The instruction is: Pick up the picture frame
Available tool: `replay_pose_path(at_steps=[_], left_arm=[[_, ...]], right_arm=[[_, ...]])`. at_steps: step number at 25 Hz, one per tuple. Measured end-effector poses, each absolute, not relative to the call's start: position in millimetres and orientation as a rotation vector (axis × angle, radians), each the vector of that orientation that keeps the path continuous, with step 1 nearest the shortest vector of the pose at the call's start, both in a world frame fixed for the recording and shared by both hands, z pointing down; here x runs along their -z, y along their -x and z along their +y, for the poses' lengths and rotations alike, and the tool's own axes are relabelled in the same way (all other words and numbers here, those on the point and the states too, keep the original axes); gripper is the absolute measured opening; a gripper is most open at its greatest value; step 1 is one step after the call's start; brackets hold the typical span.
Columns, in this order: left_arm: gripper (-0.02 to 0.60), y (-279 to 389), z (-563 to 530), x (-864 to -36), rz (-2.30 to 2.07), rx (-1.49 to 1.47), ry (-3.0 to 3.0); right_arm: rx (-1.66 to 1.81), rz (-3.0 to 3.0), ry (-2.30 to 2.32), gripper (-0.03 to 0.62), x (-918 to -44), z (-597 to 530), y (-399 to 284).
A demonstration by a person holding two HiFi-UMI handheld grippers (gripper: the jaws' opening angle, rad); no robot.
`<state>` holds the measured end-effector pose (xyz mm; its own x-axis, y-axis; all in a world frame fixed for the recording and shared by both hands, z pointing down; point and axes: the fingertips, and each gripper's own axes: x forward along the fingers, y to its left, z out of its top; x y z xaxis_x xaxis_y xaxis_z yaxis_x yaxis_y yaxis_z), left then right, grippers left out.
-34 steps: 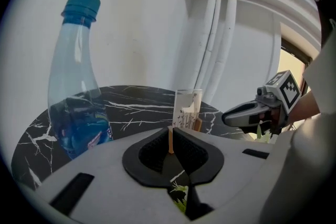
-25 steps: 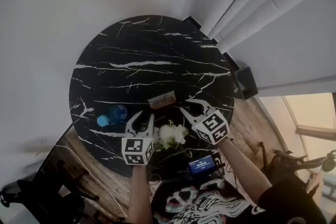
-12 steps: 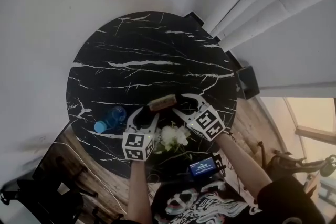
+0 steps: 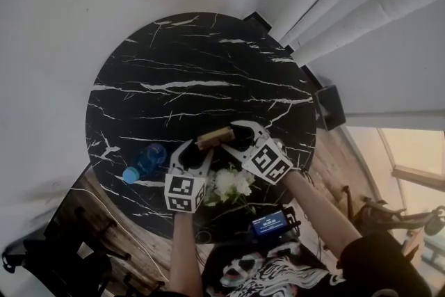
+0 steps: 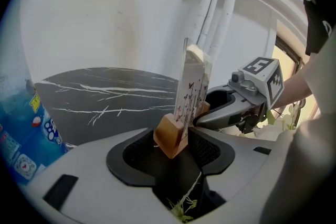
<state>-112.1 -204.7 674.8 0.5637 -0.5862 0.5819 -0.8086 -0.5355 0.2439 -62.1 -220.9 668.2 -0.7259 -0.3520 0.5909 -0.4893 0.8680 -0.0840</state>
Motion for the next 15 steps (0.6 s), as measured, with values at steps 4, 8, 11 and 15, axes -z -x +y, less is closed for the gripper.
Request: replay_pose_path(at_steps=[4, 8, 11, 15], left_arm=[[0.199, 110.8, -208.9, -676.8, -1.124, -0.643, -2.323], [0.196, 110.0, -209.3, -677.2, -1.131, -0.654, -2.333], [0.195, 111.6, -209.4, -678.2, -1.144, -0.668, -2.335], [0.195, 109.8, -210.2, -677.2, -1.132, -0.651, -2.32]], right_arm=[[-0.276, -2.454, -0.592, 0.173, -674.1, -219.6, 64.6], [-0.28, -2.456, -0.586, 0.173, -675.1, -220.1, 64.6], [-0.257, -2.446, -0.563, 0.173, -676.9, -221.0, 66.0], [-0.303, -2.443, -0.562, 0.173, -676.3, -220.8, 64.9]])
